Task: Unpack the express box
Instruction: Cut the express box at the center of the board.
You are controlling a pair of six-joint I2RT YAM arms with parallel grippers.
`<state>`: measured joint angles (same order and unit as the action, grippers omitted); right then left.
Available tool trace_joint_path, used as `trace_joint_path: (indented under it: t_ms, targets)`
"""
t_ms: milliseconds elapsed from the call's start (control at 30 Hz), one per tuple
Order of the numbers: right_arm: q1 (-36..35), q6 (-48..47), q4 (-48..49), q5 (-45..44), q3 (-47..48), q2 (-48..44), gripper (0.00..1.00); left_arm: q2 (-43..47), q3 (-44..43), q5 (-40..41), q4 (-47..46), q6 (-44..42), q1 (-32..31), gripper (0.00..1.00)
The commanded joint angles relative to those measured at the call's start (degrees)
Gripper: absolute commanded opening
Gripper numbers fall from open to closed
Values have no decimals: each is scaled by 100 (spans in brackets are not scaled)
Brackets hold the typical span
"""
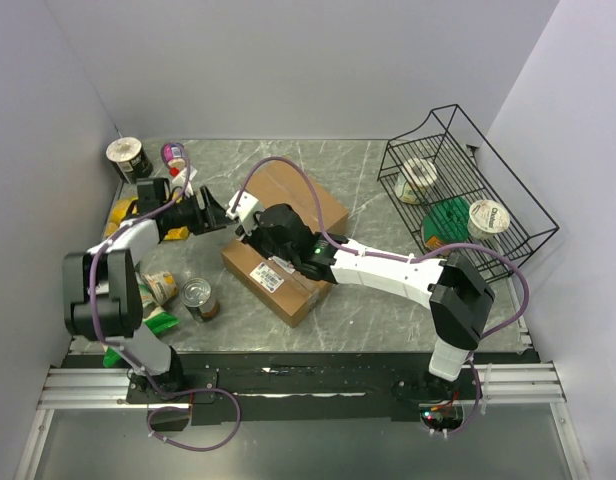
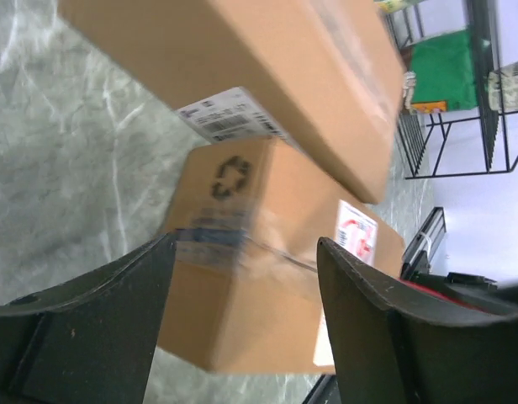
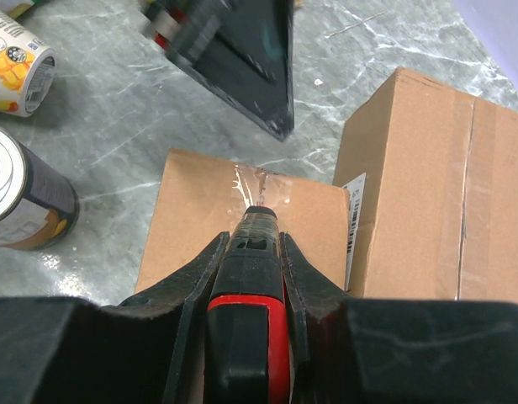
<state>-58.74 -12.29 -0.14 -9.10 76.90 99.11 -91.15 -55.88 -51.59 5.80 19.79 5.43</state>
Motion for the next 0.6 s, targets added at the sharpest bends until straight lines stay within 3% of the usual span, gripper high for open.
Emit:
trace_joint_path:
  t_ms: [0, 300, 500, 567]
  targets:
    - [-23, -71, -47, 75, -44, -296, 0, -438, -169, -350, -404, 253, -121, 72]
    - [-23, -45, -74, 154, -35, -269, 0, -1009, -468, -326, -168, 25, -771, 73]
    - [-15, -80, -56, 137, -105, -296, 0, -1527, -705, 483, 263, 218, -842, 61]
    - [-15, -63, -56, 15, -140, -331, 0, -1563, -670, 501, 351, 253, -816, 51]
